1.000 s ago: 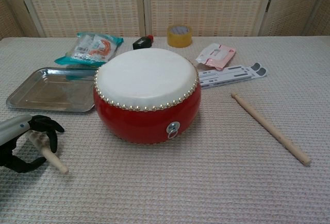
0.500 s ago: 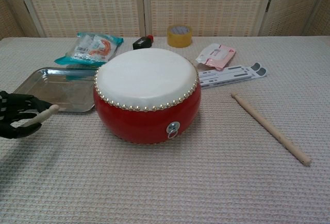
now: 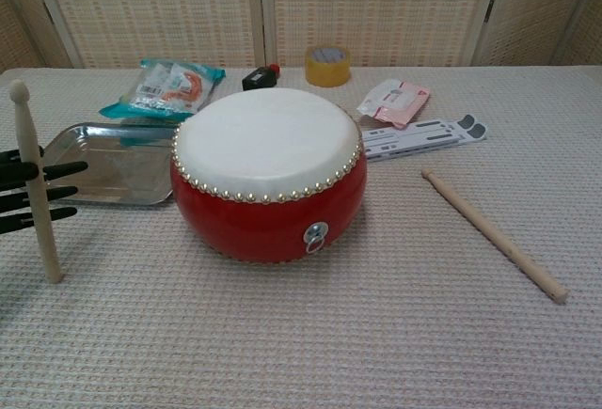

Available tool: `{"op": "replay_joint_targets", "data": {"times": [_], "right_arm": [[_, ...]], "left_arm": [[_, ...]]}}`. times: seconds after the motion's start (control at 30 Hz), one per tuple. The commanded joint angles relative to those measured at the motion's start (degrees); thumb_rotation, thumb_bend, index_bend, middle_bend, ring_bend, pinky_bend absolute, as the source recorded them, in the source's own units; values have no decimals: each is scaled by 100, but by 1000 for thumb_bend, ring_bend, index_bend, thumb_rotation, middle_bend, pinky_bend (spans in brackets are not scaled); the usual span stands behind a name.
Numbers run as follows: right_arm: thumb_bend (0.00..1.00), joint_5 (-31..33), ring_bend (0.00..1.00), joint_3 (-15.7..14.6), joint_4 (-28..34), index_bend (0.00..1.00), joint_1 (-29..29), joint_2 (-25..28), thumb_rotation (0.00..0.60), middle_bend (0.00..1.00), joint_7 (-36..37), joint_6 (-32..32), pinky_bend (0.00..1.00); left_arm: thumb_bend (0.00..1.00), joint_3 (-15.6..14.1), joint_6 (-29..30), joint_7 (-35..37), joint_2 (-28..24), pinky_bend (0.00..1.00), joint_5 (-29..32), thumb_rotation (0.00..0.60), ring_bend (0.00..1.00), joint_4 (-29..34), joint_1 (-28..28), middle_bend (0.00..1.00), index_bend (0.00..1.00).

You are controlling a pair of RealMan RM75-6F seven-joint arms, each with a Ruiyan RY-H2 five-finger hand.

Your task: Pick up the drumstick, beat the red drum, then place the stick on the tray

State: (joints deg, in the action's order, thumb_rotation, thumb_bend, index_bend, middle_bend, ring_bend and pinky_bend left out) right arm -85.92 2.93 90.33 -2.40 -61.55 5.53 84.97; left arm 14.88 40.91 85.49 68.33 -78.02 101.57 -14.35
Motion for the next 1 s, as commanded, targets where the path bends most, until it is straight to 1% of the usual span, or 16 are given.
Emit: {"op": "replay_joint_targets", "data": {"times": [0.03,0.1,0.2,0.3,0.43,0.5,0.63,0.77,0.9,1.0], "right_arm": [[224,-10,22,0,21,83,4,9,600,138,-20,14,11],[224,-14,22,3,42,83,2,15,600,138,-35,17,12],[224,-35,22,2,68,83,-4,23,600,138,-53,21,11],[224,-49,22,1,93,83,2,36,600,138,-73,41,11],[224,-44,22,-6,120,83,27,50,600,138,-91,69,11],[224,-43,22,-10,129,83,38,51,600,138,-97,81,11],[224,-61,22,-17,135,85,47,40,600,138,-103,98,11],[224,-71,22,-16,145,86,55,38,600,138,-120,119,12],[224,-73,22,-18,160,86,68,41,600,138,-130,137,11],[224,-84,22,-21,167,86,84,44,600,138,-137,165,11]], "left_arm": [[382,-133,26,1422,3,65,-924,568,48,-466,-69,235,527],[382,-295,221,1878,135,68,-1194,570,60,-670,-134,235,525],[384,-531,494,2375,319,75,-1493,575,70,-987,-253,236,525],[387,-725,707,2580,459,97,-1626,573,78,-1295,-367,238,525],[390,-885,835,2545,575,133,-1514,584,94,-1528,-468,252,525],[390,-946,922,2636,629,156,-1428,592,114,-1590,-492,268,525],[389,-1065,1099,2830,730,244,-1369,594,182,-1737,-535,311,521],[390,-1155,1209,2955,814,329,-1261,599,273,-1833,-568,367,515],[393,-1228,1316,3158,873,375,-1179,600,354,-1883,-594,430,515],[392,-1308,1427,3036,909,394,-1209,600,367,-1917,-603,438,514]]}}
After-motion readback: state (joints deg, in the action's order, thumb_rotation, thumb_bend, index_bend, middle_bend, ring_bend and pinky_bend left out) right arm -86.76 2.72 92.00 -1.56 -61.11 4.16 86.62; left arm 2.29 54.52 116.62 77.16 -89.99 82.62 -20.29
